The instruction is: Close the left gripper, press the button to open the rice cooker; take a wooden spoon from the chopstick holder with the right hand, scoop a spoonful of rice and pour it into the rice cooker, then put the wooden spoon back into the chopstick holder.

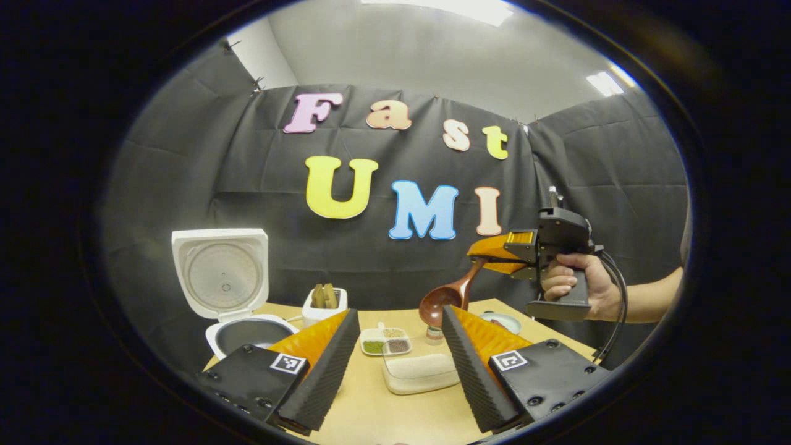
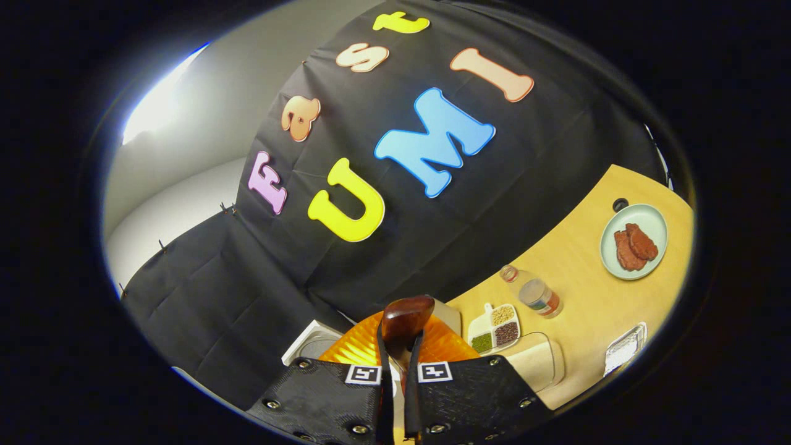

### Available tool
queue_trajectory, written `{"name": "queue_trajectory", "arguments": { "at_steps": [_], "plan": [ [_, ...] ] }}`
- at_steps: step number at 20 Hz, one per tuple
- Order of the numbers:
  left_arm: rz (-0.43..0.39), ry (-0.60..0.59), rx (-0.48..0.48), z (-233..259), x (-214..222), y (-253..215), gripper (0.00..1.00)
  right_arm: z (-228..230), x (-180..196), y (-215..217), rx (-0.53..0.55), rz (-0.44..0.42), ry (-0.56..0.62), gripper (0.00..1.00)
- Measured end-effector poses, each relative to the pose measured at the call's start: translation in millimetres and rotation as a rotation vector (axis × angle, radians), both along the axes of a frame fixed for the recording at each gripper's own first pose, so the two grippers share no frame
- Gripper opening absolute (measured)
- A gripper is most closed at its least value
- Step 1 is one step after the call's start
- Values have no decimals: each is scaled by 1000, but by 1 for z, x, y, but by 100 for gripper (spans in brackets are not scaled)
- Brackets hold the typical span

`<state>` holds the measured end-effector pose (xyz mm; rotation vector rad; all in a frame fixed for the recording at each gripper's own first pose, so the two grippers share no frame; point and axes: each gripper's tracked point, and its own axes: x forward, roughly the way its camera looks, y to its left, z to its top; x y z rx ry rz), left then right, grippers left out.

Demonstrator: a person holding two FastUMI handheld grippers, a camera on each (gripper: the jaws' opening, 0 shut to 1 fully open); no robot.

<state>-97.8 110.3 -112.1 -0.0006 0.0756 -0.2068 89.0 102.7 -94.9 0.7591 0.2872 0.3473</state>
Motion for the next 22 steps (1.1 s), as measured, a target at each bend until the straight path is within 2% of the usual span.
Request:
{"name": "queue_trajectory", "arguments": {
  "at_steps": [7,8,9,13,15,16,17,18,22],
  "plan": [
    [-51,3,9,1,7,-45,93,-8,-18,-77,-31,-103,6,7],
    [-57,4,10,0,9,-49,90,-10,-20,-87,-36,-116,7,7],
    [-62,5,12,1,10,-54,93,-11,-22,-98,-45,-130,8,7],
    [-75,3,23,-1,12,-67,93,-19,-28,-135,-82,-187,22,7],
    [-79,6,28,-2,13,-71,90,-28,-31,-151,-107,-214,36,7],
    [-79,7,30,-2,15,-73,93,-33,-33,-158,-119,-228,42,7],
    [-79,5,33,-2,16,-74,90,-38,-35,-165,-134,-240,52,7],
    [-78,4,35,-2,16,-75,93,-44,-36,-170,-147,-251,59,7],
    [-62,4,50,-1,20,-74,91,-77,-38,-190,-251,-298,101,7]
  ]
}}
